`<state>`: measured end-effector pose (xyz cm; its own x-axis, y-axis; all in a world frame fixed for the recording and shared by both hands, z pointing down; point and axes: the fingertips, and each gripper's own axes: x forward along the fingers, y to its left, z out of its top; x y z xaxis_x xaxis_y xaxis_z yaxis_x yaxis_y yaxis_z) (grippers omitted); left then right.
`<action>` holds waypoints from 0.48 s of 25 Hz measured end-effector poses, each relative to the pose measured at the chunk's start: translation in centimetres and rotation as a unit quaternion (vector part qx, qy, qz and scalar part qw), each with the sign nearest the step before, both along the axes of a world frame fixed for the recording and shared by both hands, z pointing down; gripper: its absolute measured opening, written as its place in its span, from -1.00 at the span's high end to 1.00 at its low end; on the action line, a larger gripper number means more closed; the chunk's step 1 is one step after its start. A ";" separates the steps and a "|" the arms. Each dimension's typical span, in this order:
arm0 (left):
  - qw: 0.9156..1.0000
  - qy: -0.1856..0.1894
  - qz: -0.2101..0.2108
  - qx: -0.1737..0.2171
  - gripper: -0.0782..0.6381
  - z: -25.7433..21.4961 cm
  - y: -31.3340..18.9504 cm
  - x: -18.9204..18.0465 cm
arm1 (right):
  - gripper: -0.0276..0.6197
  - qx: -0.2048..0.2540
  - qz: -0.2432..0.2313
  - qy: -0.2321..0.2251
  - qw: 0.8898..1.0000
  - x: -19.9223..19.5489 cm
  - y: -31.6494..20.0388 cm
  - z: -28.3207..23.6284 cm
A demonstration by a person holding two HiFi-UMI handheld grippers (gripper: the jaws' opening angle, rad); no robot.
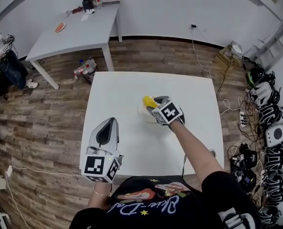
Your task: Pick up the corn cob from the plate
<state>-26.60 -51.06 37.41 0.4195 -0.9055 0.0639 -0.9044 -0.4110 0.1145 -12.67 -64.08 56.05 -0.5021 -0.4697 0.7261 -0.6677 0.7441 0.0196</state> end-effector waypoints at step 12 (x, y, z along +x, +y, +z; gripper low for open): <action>0.999 -0.001 -0.032 -0.024 0.79 1.4 -1.9 -1.6 | 0.17 -0.111 0.022 0.015 0.993 -0.6 -2.5 5.6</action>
<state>-28.23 -52.92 38.78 0.3606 -0.9264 0.1087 -0.9289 -0.3462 0.1312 -13.25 -66.54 61.69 -0.4619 -0.3173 0.8282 -0.7014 0.7023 -0.1222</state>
